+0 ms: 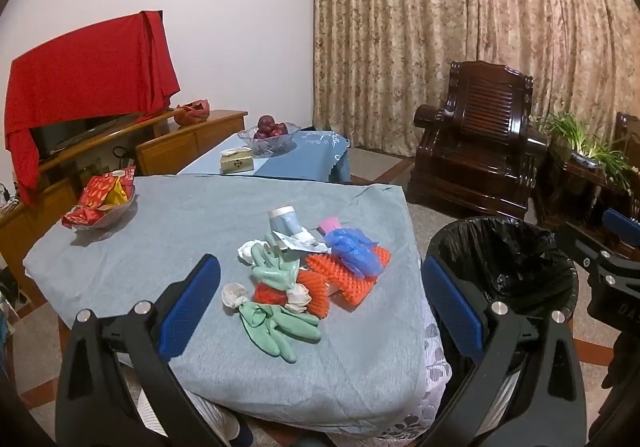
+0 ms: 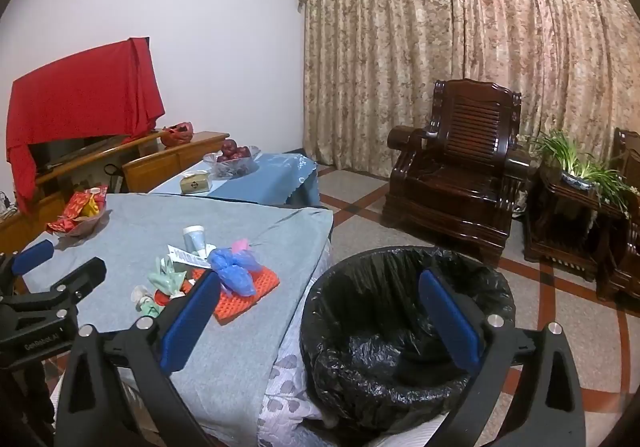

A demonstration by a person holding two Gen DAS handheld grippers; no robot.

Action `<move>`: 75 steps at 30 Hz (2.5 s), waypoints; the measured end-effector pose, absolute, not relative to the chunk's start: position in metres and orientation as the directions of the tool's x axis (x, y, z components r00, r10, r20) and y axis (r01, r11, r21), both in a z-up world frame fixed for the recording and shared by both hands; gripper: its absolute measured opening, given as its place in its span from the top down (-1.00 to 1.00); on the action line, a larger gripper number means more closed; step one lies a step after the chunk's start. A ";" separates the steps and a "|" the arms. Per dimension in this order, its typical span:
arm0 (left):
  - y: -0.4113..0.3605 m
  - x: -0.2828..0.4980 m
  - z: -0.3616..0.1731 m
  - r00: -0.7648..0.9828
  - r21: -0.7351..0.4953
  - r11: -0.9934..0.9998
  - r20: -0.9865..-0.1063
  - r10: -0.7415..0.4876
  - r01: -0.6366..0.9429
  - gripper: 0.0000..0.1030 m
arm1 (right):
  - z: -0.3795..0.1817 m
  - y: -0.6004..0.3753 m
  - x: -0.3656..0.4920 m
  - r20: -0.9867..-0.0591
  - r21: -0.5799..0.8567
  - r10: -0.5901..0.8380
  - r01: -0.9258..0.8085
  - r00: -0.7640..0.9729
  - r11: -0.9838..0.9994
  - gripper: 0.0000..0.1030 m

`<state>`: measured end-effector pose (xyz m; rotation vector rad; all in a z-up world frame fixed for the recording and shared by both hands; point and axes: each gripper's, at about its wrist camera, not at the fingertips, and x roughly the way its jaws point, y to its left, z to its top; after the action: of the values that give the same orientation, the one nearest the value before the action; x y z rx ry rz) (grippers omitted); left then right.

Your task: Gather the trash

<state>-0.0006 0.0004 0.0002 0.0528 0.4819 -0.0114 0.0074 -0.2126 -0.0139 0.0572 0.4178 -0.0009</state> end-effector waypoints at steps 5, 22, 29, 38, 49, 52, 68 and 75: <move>0.000 -0.001 0.000 0.886 0.049 0.999 -0.463 0.001 0.024 -0.90 | -0.014 -0.213 0.007 -0.406 0.054 0.010 0.013 0.914 0.998 -0.88; 0.001 -0.001 0.000 0.886 0.046 0.999 -0.464 0.001 0.023 -0.90 | -0.013 -0.212 0.008 -0.408 0.054 0.010 0.013 0.913 0.998 -0.88; 0.001 -0.001 0.000 0.887 0.047 0.999 -0.463 0.001 0.023 -0.90 | -0.013 -0.212 0.008 -0.408 0.055 0.011 0.013 0.913 0.998 -0.88; 0.001 -0.001 0.000 0.886 0.046 0.999 -0.463 0.001 0.023 -0.90 | -0.014 -0.213 0.008 -0.409 0.057 0.011 0.013 0.913 0.998 -0.88; 0.001 -0.001 0.000 0.886 0.047 0.999 -0.464 0.001 0.023 -0.90 | -0.014 -0.213 0.008 -0.409 0.057 0.012 0.013 0.913 0.998 -0.88; 0.001 -0.001 0.000 0.886 0.047 0.999 -0.463 0.002 0.023 -0.90 | -0.014 -0.213 0.008 -0.411 0.059 0.013 0.013 0.912 0.998 -0.88; 0.008 0.003 0.000 0.885 0.046 0.999 -0.466 0.002 0.022 -0.90 | -0.015 -0.206 0.011 -0.411 0.060 0.015 0.010 0.911 0.998 -0.88; 0.023 0.014 -0.009 0.880 0.040 0.999 -0.475 0.000 0.022 -0.90 | -0.027 -0.201 0.020 -0.417 0.057 0.017 0.008 0.909 0.998 -0.88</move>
<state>0.0142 0.0227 -0.0087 0.0450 0.4950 -0.0118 0.0200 -0.2006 -0.0266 0.0574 0.4311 0.0046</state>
